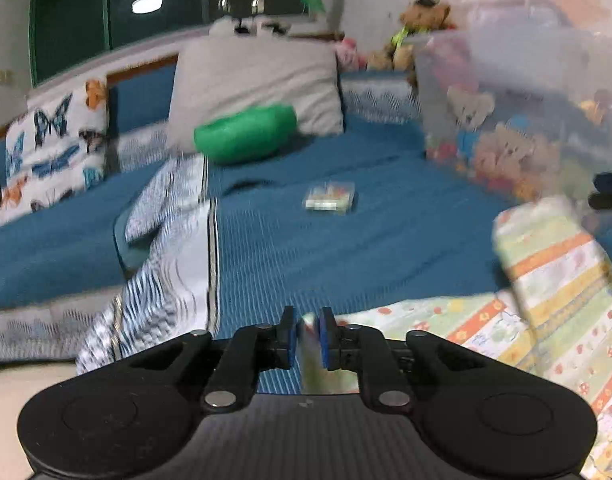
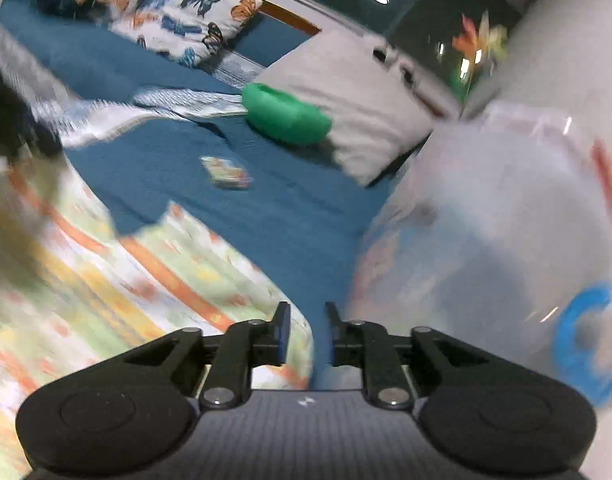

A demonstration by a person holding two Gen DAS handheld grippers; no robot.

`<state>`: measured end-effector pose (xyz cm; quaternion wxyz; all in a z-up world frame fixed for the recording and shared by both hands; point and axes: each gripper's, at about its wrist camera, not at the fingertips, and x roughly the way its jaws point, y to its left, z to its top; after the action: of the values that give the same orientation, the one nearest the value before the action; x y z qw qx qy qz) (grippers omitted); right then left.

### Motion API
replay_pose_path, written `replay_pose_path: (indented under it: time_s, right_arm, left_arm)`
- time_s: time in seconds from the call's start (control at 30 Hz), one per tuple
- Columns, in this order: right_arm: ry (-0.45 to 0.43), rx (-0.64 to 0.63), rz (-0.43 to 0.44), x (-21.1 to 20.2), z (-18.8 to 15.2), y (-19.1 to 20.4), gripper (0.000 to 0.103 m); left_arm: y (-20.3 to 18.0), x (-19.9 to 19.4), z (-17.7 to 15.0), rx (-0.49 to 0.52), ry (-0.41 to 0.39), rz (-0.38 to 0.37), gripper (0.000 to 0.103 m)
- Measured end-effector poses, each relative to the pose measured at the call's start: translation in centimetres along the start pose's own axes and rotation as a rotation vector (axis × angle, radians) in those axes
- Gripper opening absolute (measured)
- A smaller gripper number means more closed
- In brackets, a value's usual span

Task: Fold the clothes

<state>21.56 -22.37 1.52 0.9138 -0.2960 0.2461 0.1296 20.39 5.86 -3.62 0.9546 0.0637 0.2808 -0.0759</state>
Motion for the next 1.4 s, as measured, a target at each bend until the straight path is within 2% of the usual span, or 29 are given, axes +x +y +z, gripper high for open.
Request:
replay_pose_path:
  time_s: [0.07, 0.13, 0.23, 0.37, 0.43, 0.6, 0.67, 0.77, 0.87, 0.97, 1.1, 1.17, 1.27, 1.33, 1.4]
  right_arm:
    - [0.032, 0.066, 0.108, 0.1, -0.5, 0.2, 0.025]
    - [0.059, 0.089, 0.210, 0.4, -1.0, 0.8, 0.025]
    - [0.089, 0.110, 0.322, 1.0, -1.3, 2.4, 0.025]
    - [0.113, 0.138, 0.377, 3.1, -0.8, 4.5, 0.026]
    - [0.113, 0.161, 0.375, 4.3, -0.3, 4.9, 0.027]
    - [0.094, 0.273, 0.365, 5.4, 0.9, 4.0, 0.027]
    - [0.090, 0.269, 0.378, 5.4, 1.3, 4.2, 0.027]
    - [0.117, 0.178, 0.341, 6.4, 1.5, 5.6, 0.029]
    - [0.117, 0.242, 0.325, 6.9, 2.3, 5.1, 0.029]
    - [0.063, 0.243, 0.319, 5.5, 3.3, 5.4, 0.029]
    - [0.031, 0.201, 0.382, 4.0, 4.2, 7.1, 0.029]
    - [0.051, 0.178, 0.402, 4.3, 4.4, 8.3, 0.029]
    - [0.092, 0.145, 0.365, 5.7, 4.4, 9.8, 0.029]
    - [0.119, 0.156, 0.344, 6.7, 4.5, 9.8, 0.029]
    - [0.111, 0.177, 0.336, 6.8, 4.7, 9.3, 0.029]
  left_arm:
    - [0.4, 0.3, -0.1, -0.034, 0.008, -0.010, 0.028]
    - [0.8, 0.3, -0.2, -0.065, 0.013, -0.011, 0.044]
    - [0.9, -0.7, -0.5, -0.094, 0.005, -0.007, 0.046]
    - [0.5, -2.7, -1.3, -0.139, 0.024, -0.019, 0.049]
    - [0.3, -3.9, -1.9, -0.151, 0.029, -0.011, 0.055]
    - [0.3, -5.8, -3.1, -0.191, 0.087, 0.035, 0.059]
    - [0.7, -6.3, -3.6, -0.222, 0.114, 0.050, 0.062]
    - [1.0, -7.3, -4.5, -0.273, 0.148, 0.057, 0.062]
    - [0.8, -8.8, -5.7, -0.305, 0.164, 0.050, 0.065]
    - [0.2, -10.1, -7.0, -0.302, 0.182, 0.043, 0.066]
    - [-0.4, -11.4, -8.4, -0.292, 0.203, 0.052, 0.068]
    - [-0.6, -12.0, -8.9, -0.289, 0.208, 0.049, 0.069]
    - [-1.0, -12.8, -9.2, -0.270, 0.200, 0.057, 0.073]
    - [-1.2, -13.1, -9.4, -0.257, 0.196, 0.062, 0.075]
    - [-1.3, -13.4, -9.4, -0.250, 0.189, 0.066, 0.076]
